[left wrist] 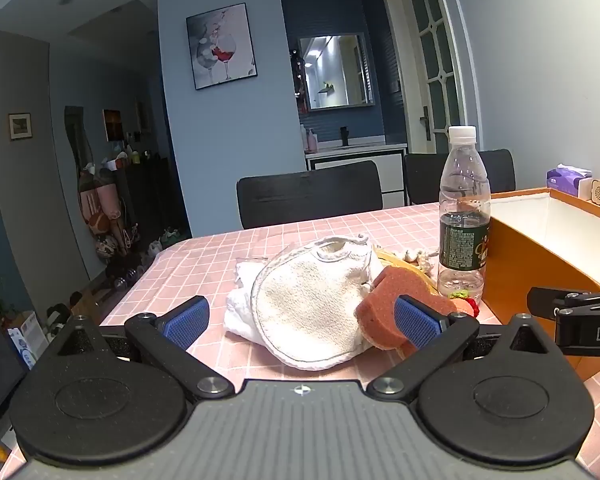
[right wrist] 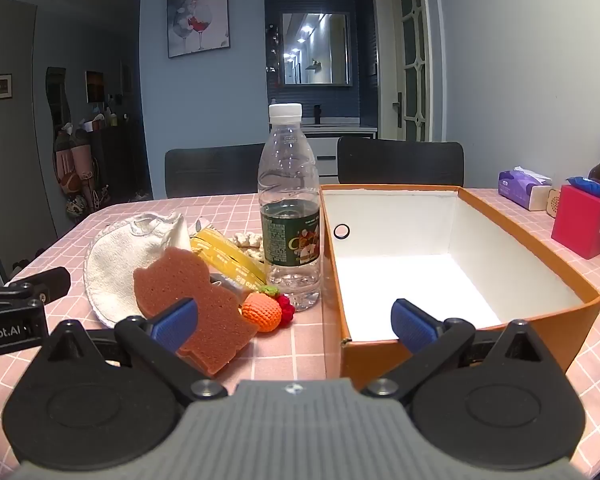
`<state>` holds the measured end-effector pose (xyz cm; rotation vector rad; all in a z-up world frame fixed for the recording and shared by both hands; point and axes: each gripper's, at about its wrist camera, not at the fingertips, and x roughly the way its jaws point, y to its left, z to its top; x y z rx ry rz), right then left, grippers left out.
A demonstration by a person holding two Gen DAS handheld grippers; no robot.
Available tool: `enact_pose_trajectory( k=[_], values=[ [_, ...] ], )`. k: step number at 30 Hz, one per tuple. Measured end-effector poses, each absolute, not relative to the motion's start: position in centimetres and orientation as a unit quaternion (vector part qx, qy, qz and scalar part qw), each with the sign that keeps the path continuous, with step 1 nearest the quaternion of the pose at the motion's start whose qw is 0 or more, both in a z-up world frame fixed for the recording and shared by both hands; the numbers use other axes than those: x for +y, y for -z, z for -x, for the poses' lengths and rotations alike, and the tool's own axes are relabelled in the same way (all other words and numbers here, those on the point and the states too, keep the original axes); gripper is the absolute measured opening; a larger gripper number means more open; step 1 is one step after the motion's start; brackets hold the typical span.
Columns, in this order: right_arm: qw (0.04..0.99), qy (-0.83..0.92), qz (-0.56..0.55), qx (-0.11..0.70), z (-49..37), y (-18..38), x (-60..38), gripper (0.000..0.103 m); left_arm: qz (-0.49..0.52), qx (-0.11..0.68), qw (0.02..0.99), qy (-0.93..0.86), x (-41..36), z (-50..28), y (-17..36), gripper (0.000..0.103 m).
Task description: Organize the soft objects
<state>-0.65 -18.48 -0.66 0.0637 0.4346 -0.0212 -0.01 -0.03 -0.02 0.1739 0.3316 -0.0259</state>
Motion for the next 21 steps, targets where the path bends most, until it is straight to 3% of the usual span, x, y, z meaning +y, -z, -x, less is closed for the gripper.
enact_pose_trajectory(
  k=[21],
  values=[
    [0.976, 0.011, -0.026, 0.215, 0.58, 0.77, -18.40, 0.101, -0.083, 0.171, 0.982, 0.015, -0.13, -0.05, 0.20, 0.103]
  ],
)
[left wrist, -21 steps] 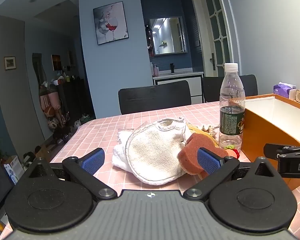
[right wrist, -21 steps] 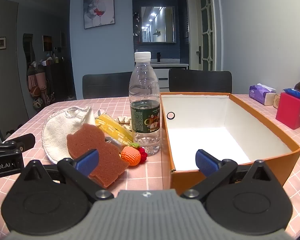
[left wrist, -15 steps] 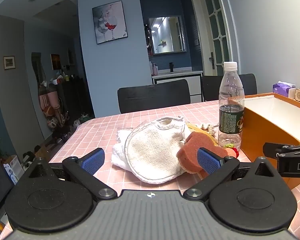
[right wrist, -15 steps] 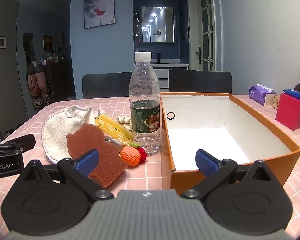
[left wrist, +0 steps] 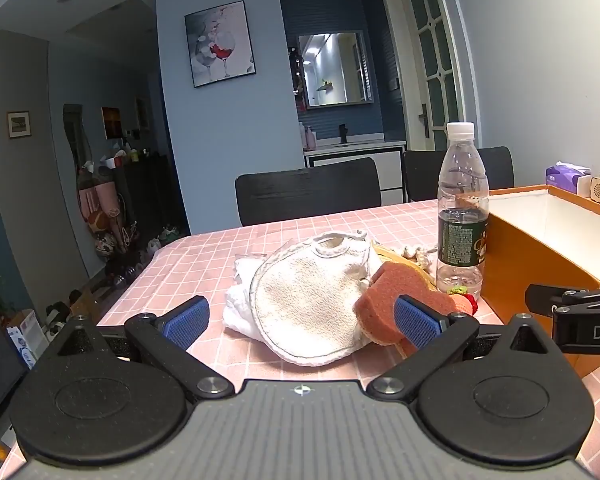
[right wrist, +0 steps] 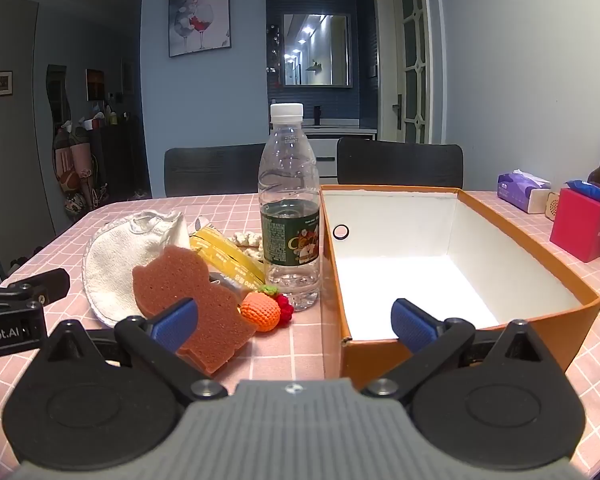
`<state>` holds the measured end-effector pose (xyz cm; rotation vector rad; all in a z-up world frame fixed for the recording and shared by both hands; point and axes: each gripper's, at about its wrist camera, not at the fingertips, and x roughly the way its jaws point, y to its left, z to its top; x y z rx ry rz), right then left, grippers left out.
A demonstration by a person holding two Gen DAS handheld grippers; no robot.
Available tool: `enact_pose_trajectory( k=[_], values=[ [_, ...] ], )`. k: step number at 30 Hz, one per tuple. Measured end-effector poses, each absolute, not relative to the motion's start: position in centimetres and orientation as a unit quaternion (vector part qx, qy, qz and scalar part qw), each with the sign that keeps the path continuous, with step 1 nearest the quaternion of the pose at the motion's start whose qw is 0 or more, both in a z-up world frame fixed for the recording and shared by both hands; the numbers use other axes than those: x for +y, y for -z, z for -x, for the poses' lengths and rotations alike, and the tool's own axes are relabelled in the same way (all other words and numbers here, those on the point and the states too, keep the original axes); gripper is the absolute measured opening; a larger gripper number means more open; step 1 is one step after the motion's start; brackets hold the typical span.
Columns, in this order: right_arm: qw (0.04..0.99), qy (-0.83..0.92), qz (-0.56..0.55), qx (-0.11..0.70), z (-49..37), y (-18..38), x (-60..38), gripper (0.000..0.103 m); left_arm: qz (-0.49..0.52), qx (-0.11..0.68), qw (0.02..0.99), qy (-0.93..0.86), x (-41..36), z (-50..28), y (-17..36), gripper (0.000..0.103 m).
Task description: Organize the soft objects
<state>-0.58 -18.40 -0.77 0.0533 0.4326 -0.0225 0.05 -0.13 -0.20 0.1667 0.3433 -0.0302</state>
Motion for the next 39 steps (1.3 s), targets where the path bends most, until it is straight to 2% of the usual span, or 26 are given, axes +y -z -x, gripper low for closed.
enact_pose_trajectory(
  k=[39],
  values=[
    [0.976, 0.012, -0.024, 0.215, 0.41, 0.79, -18.26, 0.101, -0.078, 0.175, 0.981, 0.016, 0.08, 0.32, 0.14, 0.103]
  ],
)
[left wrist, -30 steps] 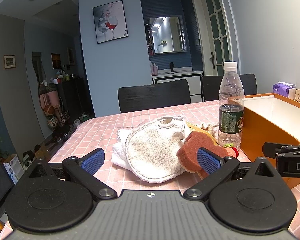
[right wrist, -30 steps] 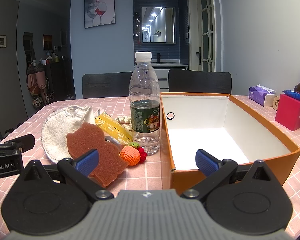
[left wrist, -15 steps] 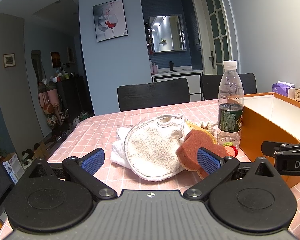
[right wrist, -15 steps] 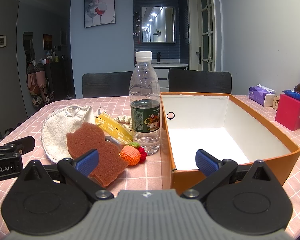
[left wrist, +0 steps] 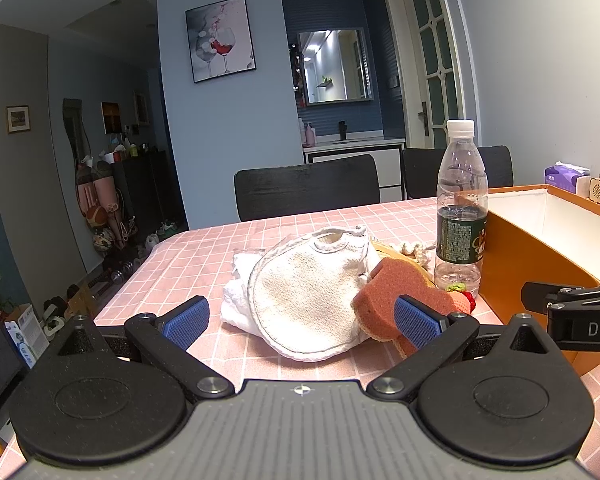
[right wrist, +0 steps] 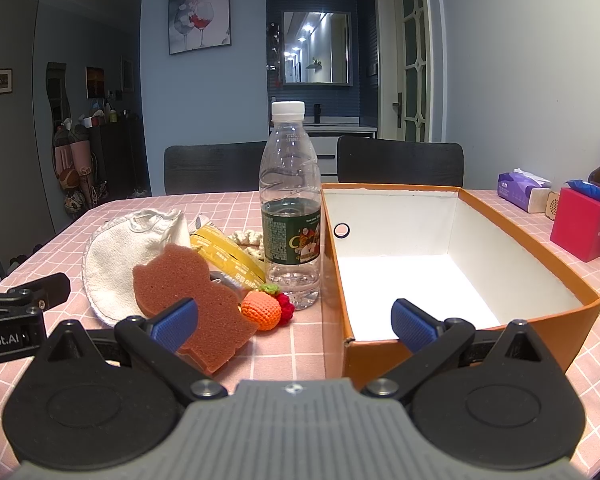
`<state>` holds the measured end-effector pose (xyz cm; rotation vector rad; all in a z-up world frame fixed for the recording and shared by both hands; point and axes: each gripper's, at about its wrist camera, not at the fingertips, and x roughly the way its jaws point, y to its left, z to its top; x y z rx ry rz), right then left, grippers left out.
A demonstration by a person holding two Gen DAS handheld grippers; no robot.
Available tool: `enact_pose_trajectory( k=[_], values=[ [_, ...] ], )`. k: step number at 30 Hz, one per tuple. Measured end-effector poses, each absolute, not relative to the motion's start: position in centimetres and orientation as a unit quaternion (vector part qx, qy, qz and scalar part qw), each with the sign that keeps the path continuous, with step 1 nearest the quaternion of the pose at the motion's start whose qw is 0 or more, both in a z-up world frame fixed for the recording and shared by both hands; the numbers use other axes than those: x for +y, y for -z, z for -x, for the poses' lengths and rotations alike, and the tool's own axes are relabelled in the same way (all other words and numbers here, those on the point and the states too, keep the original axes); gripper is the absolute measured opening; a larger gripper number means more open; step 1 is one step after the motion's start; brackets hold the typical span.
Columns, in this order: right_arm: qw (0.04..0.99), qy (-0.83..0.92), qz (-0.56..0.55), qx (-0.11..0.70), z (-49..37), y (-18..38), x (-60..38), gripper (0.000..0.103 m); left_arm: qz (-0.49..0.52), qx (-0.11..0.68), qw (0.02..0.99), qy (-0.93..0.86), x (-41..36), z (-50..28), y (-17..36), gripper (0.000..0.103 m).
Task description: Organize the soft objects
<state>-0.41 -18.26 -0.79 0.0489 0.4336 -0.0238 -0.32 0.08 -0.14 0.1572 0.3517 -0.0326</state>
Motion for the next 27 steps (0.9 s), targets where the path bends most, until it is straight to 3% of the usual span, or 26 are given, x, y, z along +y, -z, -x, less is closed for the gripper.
enact_pose_trajectory(
  k=[27],
  values=[
    [0.976, 0.012, -0.022, 0.217, 0.19, 0.95, -18.11, 0.101, -0.078, 0.179, 0.981, 0.017, -0.05, 0.07, 0.45, 0.103]
  ],
)
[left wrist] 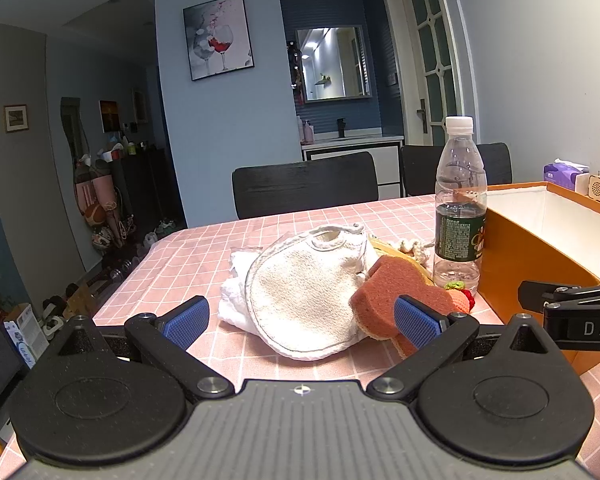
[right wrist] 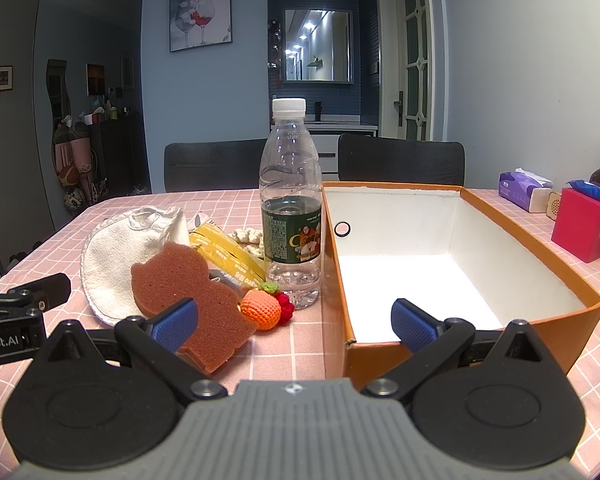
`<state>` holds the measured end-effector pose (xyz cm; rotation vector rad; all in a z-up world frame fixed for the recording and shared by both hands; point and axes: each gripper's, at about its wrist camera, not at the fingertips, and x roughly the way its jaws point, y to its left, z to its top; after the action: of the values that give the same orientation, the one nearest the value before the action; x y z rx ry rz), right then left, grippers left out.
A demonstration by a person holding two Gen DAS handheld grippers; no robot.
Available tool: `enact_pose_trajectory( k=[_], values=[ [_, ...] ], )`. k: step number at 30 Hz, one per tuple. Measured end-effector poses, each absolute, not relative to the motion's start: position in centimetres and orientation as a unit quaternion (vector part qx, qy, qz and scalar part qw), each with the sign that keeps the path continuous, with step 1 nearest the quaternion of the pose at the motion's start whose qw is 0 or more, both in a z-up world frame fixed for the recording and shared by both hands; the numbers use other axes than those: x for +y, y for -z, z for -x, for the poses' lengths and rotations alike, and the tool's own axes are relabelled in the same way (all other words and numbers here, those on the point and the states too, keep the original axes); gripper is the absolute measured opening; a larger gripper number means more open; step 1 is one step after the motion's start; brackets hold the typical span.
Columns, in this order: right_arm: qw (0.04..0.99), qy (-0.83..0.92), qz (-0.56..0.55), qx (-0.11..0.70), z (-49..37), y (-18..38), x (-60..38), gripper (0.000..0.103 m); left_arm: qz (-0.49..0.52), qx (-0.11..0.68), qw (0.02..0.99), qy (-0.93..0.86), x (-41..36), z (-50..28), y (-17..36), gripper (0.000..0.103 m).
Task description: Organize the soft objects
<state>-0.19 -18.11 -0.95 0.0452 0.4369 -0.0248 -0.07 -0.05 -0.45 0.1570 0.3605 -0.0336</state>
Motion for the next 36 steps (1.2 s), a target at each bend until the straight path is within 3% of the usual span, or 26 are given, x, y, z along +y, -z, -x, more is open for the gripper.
enact_pose_trajectory(
  k=[25, 28, 29, 33, 36],
  values=[
    [0.976, -0.009, -0.027, 0.215, -0.8, 1.2, -17.7, 0.100, -0.068, 0.204, 0.976, 0.028, 0.7, -1.3, 0.9, 0.103],
    [0.980, -0.024, -0.004, 0.198, -1.3, 1.1, -16.6, 0.091, -0.054, 0.216, 0.974, 0.043, 1.7, -2.0, 0.8, 0.103],
    [0.981, -0.030, 0.003, 0.193, -1.5, 1.0, -16.3, 0.086, -0.047, 0.221, 0.973, 0.047, 2.1, -2.3, 0.8, 0.102],
    [0.980, -0.061, 0.026, 0.190, -2.5, 0.8, -15.0, 0.082, -0.042, 0.238, 0.969, 0.059, 3.1, -3.6, 1.0, 0.079],
    [0.974, -0.088, 0.043, 0.202, -3.8, 1.3, -14.1, 0.086, -0.038, 0.260, 0.962, 0.072, 4.0, -5.1, 1.6, 0.076]
  ],
)
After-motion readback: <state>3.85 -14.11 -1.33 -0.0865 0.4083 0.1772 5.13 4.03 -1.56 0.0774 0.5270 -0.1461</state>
